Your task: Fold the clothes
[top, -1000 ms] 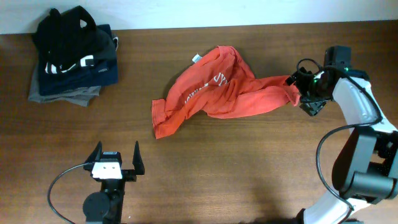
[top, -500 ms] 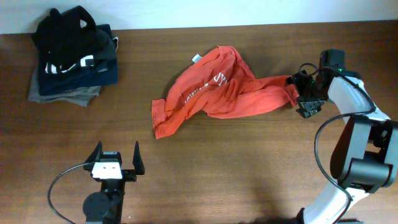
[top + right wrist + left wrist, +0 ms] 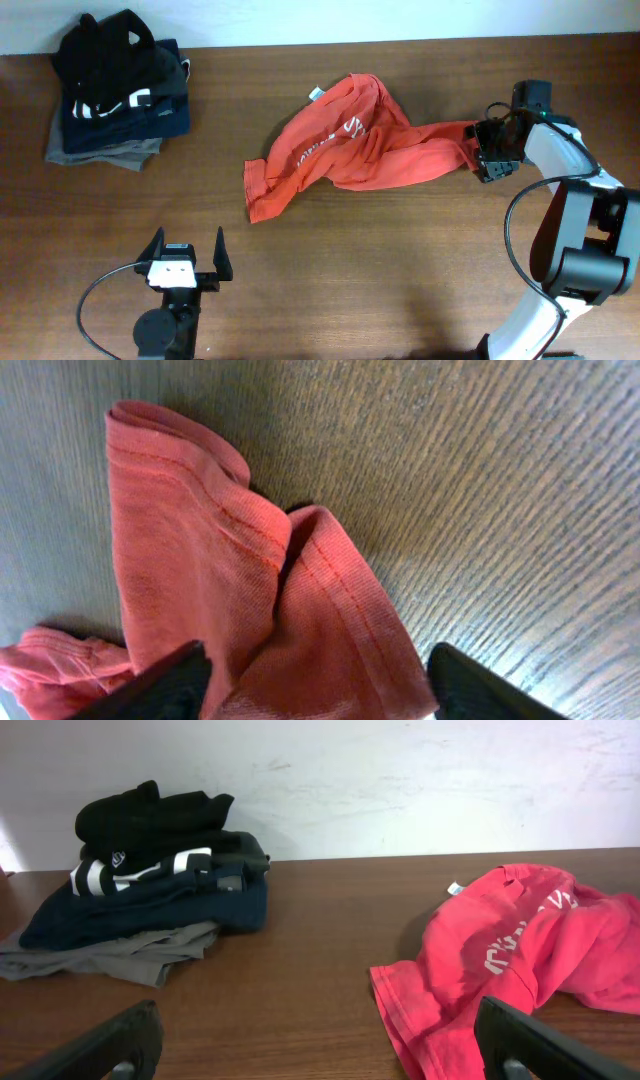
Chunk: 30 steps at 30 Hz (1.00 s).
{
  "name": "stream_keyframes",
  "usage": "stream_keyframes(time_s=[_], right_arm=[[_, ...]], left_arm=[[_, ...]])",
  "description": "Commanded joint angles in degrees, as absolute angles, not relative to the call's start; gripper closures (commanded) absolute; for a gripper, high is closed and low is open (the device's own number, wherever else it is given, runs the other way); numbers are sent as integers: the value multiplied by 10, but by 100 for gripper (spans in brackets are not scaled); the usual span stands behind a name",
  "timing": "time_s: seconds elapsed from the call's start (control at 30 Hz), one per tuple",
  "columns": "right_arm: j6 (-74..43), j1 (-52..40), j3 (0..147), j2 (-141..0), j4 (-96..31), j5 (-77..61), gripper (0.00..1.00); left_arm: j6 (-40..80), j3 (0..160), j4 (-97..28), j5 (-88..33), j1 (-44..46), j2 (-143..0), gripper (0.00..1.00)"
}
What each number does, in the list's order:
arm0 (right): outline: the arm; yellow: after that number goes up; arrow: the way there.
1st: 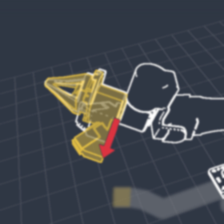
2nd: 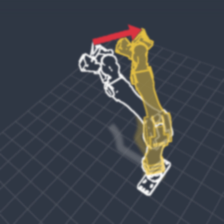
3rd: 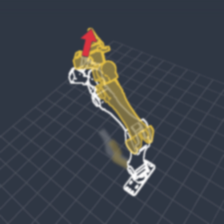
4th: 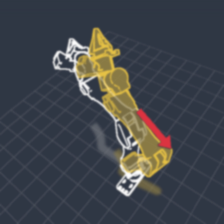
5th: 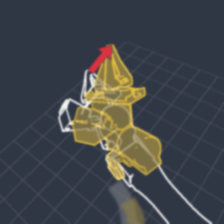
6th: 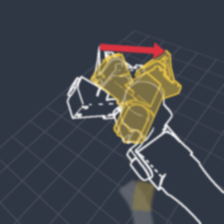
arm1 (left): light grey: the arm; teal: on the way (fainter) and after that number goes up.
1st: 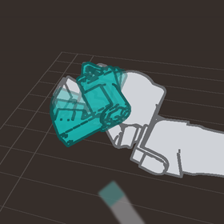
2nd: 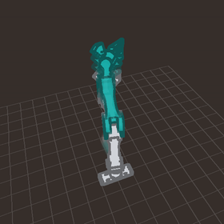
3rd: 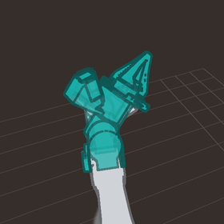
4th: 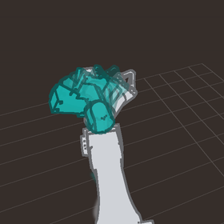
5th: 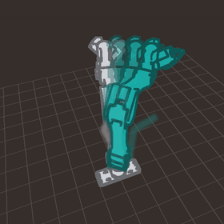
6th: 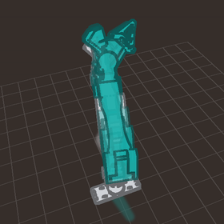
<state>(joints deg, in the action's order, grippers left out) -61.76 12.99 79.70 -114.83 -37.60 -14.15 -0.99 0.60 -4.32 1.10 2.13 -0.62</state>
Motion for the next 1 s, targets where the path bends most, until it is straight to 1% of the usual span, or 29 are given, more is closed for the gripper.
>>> stream_keyframes(time_s=[0.0,0.07,0.2,0.23,0.3,0.33,0.37,0.4,0.43,0.47,0.57,0.67,0.8,0.87,0.97], right_arm=[[-633,131,788,-1158,-377,-126,31],[-633,131,786,-1158,-377,-122,34],[-634,131,779,-1158,-373,-113,43],[-634,131,776,-1158,-370,-113,48],[-635,131,769,-1158,-363,-114,63],[-635,131,762,-1158,-356,-113,66],[-635,131,760,-1158,-354,-113,66],[-635,131,757,-1158,-352,-113,75],[-635,131,754,-1158,-350,-112,81],[-635,131,751,-1158,-350,-110,85],[-635,131,751,-1158,-351,-99,86],[-635,131,751,-1158,-351,-98,82],[-635,131,751,-1158,-351,-99,81],[-635,131,751,-1158,-351,-99,80],[-632,131,751,-1158,-354,-98,79]], left_arm=[[-9,5,-47,13,18,-3,1],[-9,5,-47,13,18,-3,1],[-9,5,-47,13,18,-3,1],[-9,5,-47,13,18,-3,1],[-9,5,-47,13,18,-3,1],[-9,5,-47,13,18,-3,1],[-9,5,-47,13,18,-3,1],[-9,5,-47,13,18,-3,1],[-9,5,-47,13,18,-3,1],[-9,5,-47,13,18,-3,1],[-9,5,-47,13,18,-3,1],[-9,5,-47,13,18,-3,1],[-9,5,-44,13,18,-3,1],[-8,5,-18,6,18,-3,1],[-8,5,53,-37,18,-4,1]])
